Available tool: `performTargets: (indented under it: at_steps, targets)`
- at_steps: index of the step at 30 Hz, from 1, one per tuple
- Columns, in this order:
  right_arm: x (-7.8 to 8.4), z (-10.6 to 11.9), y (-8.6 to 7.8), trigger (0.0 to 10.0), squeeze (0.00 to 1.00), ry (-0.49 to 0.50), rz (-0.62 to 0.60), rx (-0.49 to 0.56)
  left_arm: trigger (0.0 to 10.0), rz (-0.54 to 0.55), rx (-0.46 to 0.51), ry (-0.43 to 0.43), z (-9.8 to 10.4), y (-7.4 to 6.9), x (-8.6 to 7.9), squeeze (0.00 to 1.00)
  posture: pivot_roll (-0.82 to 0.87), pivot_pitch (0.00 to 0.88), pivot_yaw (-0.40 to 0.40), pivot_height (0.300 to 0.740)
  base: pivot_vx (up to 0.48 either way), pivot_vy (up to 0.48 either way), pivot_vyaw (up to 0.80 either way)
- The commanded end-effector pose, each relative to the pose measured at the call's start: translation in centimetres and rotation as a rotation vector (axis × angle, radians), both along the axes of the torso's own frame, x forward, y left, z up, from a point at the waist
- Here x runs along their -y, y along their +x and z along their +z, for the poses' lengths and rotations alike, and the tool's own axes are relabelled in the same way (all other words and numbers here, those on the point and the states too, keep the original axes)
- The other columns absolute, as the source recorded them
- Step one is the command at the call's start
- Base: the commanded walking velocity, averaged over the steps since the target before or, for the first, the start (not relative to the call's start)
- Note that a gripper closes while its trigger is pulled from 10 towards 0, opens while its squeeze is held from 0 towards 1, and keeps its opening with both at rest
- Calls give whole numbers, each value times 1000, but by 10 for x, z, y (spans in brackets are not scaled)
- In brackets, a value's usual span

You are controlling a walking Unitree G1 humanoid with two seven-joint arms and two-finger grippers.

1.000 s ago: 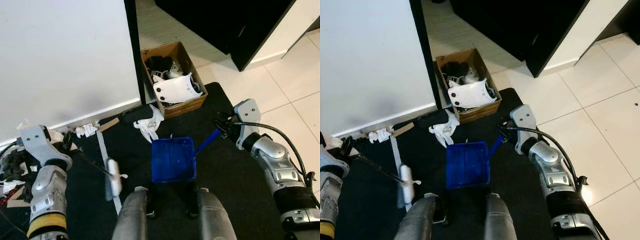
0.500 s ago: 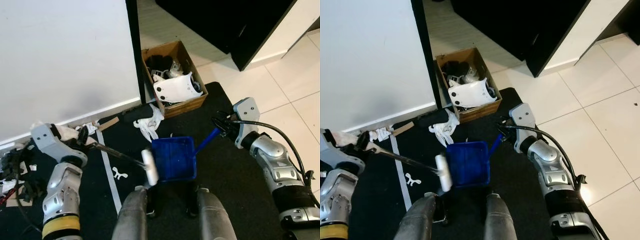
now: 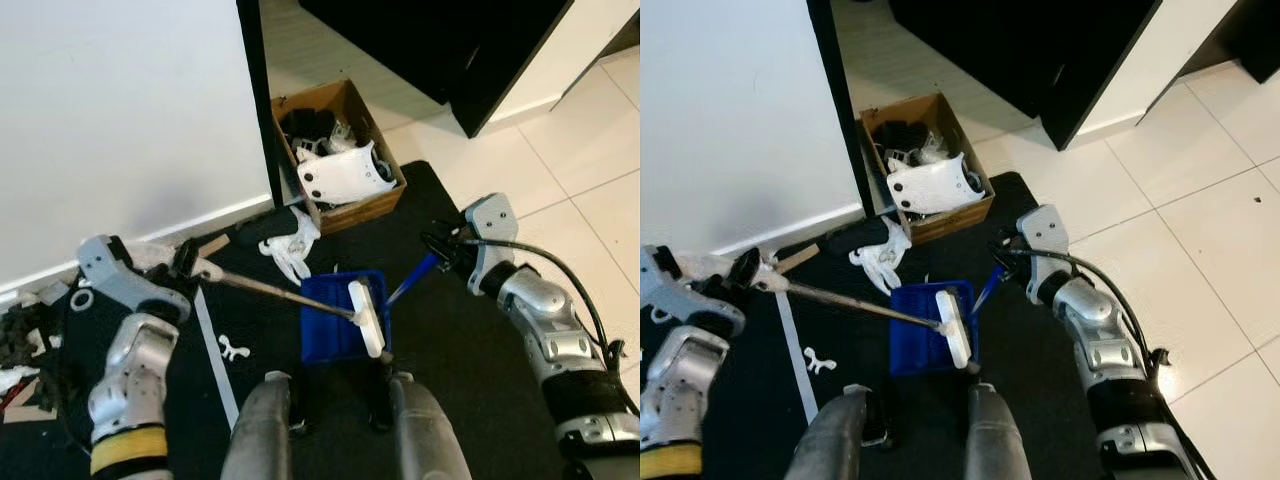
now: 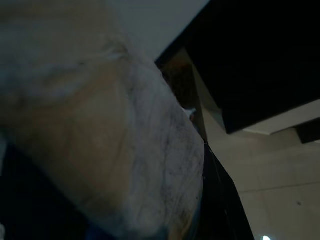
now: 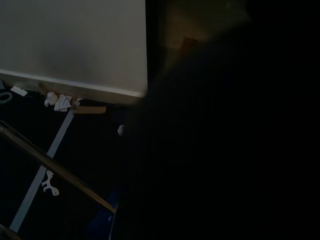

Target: Sweep floor

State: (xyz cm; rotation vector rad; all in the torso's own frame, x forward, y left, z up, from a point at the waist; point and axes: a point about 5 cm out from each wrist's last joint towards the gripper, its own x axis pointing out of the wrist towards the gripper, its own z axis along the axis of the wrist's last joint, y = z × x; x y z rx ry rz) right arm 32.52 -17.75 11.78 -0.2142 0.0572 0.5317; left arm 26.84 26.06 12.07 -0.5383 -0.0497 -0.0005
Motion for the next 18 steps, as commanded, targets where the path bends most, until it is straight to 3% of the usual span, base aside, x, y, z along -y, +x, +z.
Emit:
performTargets:
  at_steps: [1,3,6,7,8,14,18]
  targets:
    - [3,-7,-4,10000,0,19,-17,-26,10000,113,-13,113,7,-14,-31,0,-67,345,-43,740,0,0,0]
    - [2,-8,-4,10000,0,21,-17,-27,10000,158,-24,179,10,-17,-42,0,-61,347,-42,740,0,0,0]
    - [1,-8,-4,10000,0,22,-15,-27,10000,210,-29,200,13,-20,-53,0,-59,347,-40,740,0,0,0]
    - [0,-9,-4,10000,0,25,-12,-28,10000,326,-48,249,16,-27,-74,0,-54,346,-41,740,0,0,0]
    - [-1,-9,-4,10000,0,25,-11,-29,10000,371,-58,265,17,-30,-82,0,-54,346,-41,740,0,0,0]
    - [-2,-8,-4,10000,0,26,-7,-28,10000,501,-141,371,9,-42,-106,0,-60,345,-45,740,0,0,0]
    - [-1,-7,-3,10000,0,24,-8,-27,10000,508,-197,387,-5,-46,-107,0,-64,346,-46,740,0,0,0]
